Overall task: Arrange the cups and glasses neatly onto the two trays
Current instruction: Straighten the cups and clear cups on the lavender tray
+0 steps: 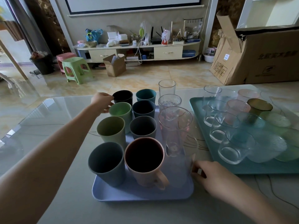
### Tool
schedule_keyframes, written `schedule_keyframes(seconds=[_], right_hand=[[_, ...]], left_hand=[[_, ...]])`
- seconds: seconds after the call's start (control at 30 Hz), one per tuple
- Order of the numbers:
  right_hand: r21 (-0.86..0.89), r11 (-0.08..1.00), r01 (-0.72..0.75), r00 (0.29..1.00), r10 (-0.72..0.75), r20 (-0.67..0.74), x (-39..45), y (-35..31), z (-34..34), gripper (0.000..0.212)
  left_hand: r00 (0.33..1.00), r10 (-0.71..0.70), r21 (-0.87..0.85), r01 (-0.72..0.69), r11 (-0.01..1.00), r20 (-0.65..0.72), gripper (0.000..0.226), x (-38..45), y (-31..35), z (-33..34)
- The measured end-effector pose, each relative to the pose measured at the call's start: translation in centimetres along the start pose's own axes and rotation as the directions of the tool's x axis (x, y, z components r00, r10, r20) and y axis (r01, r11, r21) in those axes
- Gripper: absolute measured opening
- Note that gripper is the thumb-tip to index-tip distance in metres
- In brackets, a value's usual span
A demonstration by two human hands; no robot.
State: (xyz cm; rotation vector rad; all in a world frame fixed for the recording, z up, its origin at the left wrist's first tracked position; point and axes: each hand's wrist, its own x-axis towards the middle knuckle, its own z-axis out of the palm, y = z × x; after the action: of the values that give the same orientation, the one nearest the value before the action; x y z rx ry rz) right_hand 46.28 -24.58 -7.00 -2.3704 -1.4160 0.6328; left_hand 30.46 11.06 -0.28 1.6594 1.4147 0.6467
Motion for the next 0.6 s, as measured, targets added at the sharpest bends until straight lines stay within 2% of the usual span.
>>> schedule_keyframes(seconds=[0.43,0.6], right_hand=[[-0.005,1.000,-0.019,1.000,0.019,0.018,-0.1,-0.4,-0.2,0.013],[-0.009,0.999,-0.044,0.999,0.044,0.015,0.2,-0.4,-0.1,0.019]], left_hand=[[0.998,0.004,-0.091,0.001,0.996,0.056,0.018,-0.4,-0.1,0.0],[1.000,-0.030,-0.129,0.030,0.991,0.003,0.026,-1.1,-1.4,-0.8]])
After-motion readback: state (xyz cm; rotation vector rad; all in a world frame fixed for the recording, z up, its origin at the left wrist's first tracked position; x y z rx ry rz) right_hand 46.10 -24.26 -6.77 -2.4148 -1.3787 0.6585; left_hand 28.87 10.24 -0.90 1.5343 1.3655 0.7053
